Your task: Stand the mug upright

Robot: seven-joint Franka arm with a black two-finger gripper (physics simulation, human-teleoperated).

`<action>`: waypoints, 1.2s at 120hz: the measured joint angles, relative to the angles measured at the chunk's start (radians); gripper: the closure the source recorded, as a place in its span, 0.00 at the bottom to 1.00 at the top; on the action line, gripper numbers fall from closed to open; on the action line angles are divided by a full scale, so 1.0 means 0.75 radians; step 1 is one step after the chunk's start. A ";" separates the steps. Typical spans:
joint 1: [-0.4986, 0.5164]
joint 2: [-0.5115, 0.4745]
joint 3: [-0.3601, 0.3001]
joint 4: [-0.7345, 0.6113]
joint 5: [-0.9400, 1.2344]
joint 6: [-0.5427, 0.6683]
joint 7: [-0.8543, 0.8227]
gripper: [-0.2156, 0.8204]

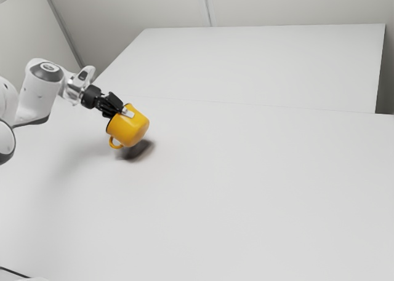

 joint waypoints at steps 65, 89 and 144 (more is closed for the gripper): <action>-0.321 -0.489 0.003 -0.340 0.629 0.057 -0.086 0.96; -0.493 -0.656 0.064 -0.503 0.724 0.113 -0.162 0.96; -0.670 -0.897 0.071 -0.884 0.825 0.342 -0.380 0.96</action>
